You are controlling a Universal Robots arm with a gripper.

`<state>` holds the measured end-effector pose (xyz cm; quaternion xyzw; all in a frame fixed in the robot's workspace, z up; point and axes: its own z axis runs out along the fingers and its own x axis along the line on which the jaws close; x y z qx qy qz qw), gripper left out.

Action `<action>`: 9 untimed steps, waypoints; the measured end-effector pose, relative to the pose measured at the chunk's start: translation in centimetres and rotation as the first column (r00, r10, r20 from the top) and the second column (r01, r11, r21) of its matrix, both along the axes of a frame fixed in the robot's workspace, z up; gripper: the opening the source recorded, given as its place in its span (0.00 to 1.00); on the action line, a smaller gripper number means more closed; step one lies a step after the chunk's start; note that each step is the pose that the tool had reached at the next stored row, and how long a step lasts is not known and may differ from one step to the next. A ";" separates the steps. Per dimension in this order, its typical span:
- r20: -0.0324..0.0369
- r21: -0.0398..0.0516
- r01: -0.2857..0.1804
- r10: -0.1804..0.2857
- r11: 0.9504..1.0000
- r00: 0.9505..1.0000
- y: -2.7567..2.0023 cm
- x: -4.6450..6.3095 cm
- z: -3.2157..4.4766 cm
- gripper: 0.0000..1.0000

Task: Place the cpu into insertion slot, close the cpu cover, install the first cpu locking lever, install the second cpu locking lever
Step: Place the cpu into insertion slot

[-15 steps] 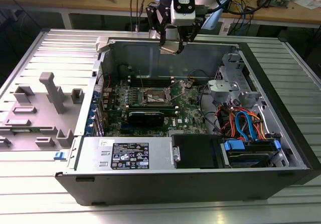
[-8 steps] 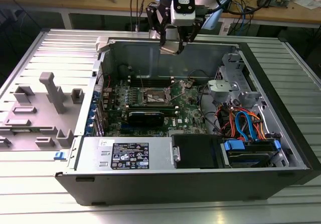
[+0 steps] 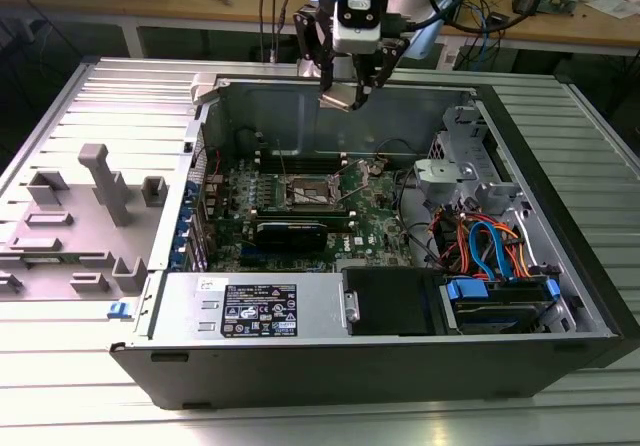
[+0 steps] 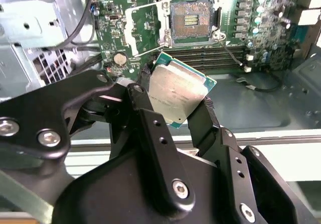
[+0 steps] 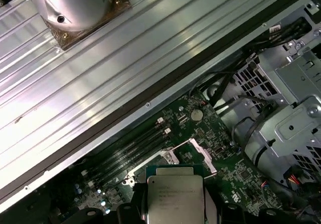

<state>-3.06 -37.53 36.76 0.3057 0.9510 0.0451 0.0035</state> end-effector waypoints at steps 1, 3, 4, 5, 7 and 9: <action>0.000 0.000 0.021 -0.021 1.000 1.000 0.00 0.0 -0.03 0.54; -0.001 0.000 0.049 -0.049 0.999 0.999 -0.06 0.0 -0.10 0.54; 0.000 0.000 0.050 -0.050 0.999 0.999 -0.14 0.0 -0.14 0.54; 0.000 0.000 0.052 -0.052 0.999 0.999 -0.22 0.0 -0.16 0.54; -0.001 0.000 0.056 -0.056 0.998 0.998 -0.33 0.0 -0.23 0.54; -0.004 0.000 0.063 -0.063 0.998 0.998 -0.36 0.0 -0.28 0.54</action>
